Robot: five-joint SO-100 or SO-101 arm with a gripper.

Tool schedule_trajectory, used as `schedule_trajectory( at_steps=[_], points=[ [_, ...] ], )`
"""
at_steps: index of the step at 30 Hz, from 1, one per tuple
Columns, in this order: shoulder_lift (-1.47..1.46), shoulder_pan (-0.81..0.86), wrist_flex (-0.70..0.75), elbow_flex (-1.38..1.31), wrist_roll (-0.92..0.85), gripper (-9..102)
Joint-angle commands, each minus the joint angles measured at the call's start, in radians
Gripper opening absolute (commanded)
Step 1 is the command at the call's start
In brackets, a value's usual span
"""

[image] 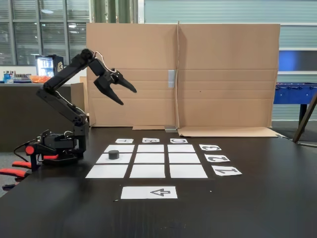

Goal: Pick up a new token and place it in the grid on square A2.

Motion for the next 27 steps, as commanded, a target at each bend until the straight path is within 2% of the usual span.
schedule_trajectory(
  at_steps=[1, 15, 22, 27],
  points=[
    [0.021, -0.044, 0.02, -0.067, 0.015, 34],
    [0.218, -0.075, 0.023, -0.094, 0.1, 34],
    [0.311, -0.077, 0.026, -0.081, 0.166, 39],
    [0.403, -0.14, 0.026, -0.046, 0.23, 39]
  ],
)
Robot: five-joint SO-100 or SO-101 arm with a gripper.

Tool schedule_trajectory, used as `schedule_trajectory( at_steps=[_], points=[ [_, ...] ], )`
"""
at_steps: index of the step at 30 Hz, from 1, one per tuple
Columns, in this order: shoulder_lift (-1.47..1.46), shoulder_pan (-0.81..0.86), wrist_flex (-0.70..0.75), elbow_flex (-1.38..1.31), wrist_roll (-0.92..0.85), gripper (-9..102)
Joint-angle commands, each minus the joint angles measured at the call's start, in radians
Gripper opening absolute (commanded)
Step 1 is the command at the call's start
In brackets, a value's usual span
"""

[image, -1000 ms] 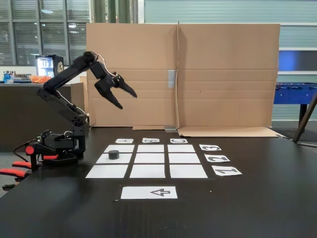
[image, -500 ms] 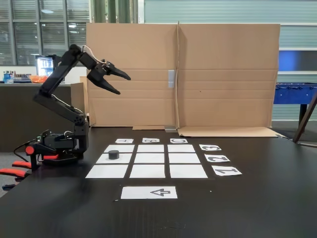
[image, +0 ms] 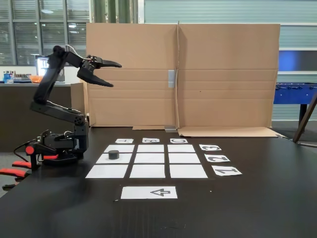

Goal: Pick up a new token and place it in the grid on square A2.

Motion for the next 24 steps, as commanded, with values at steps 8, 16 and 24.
schedule_trajectory(
  at_steps=[8, 16, 24],
  points=[
    [0.19, -0.133, -0.018, 0.133, 0.167, 39],
    [0.321, -0.173, -0.035, 0.133, 0.305, 39],
    [0.387, -0.19, -0.035, 0.135, 0.374, 39]
  ],
)
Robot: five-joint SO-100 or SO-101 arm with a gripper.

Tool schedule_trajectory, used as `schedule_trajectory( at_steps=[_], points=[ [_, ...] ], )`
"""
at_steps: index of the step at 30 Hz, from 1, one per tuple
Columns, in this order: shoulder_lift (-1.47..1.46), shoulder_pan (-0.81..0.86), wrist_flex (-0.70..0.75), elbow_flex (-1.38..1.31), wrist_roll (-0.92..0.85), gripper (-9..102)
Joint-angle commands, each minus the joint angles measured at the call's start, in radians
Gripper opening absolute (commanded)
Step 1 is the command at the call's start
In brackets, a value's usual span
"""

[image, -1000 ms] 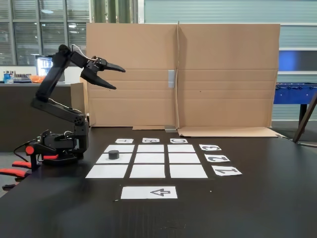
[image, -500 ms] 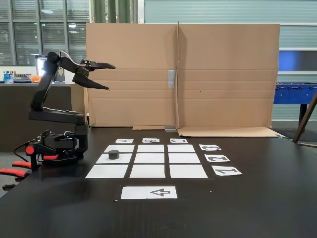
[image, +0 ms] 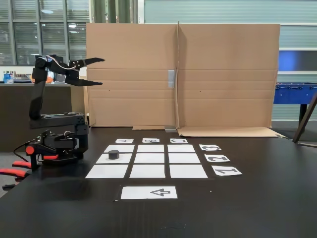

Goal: Pick up a new token and place it in the grid on square A2.

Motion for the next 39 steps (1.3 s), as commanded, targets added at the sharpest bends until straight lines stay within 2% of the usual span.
schedule_trajectory(
  at_steps=[1, 8, 39],
  points=[
    [0.02, -0.009, -0.017, 0.003, 0.018, 39],
    [0.092, -0.017, -0.017, 0.011, 0.021, 39],
    [0.092, -0.011, -0.015, 0.011, 0.02, 39]
  ],
)
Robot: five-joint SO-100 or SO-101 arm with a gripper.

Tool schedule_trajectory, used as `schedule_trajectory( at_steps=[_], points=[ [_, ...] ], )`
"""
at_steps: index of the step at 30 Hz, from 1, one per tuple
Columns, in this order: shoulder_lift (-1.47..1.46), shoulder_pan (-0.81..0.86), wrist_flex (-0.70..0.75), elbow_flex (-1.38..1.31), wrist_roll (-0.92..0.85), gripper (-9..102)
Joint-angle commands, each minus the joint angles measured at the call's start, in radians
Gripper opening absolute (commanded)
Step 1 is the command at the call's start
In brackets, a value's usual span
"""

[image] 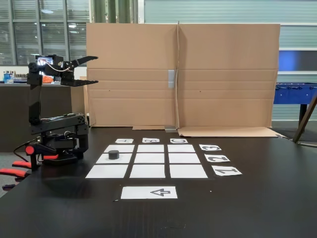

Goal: Pick up a new token and place it in the grid on square A2.

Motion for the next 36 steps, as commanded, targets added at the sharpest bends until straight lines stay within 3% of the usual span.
schedule_trajectory(
  at_steps=[1, 36],
  points=[
    [0.0, 0.0, -0.015, 0.002, 0.005, 39],
    [0.0, 0.002, 0.023, -0.031, 0.0, 39]
  ],
)
